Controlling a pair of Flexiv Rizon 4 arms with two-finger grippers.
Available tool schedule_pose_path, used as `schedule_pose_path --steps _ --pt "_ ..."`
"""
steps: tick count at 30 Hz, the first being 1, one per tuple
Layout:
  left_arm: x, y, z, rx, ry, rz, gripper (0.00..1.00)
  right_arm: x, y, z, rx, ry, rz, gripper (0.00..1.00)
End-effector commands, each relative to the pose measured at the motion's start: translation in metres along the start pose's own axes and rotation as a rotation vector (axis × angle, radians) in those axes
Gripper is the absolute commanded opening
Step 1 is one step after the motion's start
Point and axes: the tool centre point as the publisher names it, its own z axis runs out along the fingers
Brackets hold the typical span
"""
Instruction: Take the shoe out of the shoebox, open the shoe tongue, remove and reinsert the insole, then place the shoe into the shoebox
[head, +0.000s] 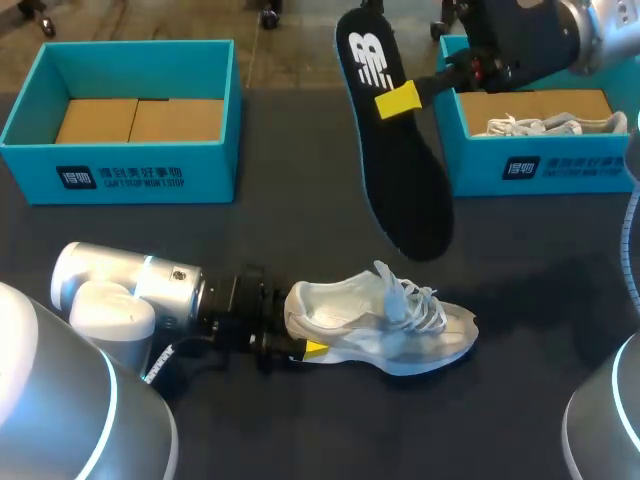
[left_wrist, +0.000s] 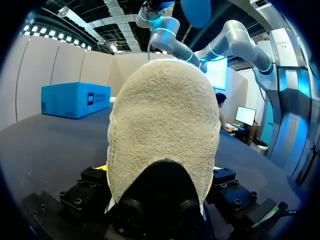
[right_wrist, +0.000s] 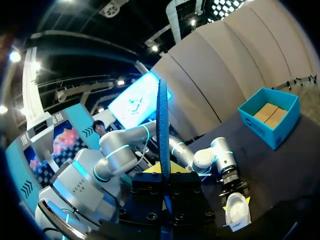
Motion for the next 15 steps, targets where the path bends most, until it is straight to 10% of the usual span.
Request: schedule_pose_path --steps 1,15 --pt "0.000 -0.001 0.001 -0.002 -0.001 0.000 0.00 -0.002 0.002 0.002 0.004 0.002 0.001 0.00" --pt "0.000 -0.001 0.001 -0.002 -0.001 0.000 0.00 0.032 -0.018 -0.016 -0.160 -0.091 -0.075 0.00"
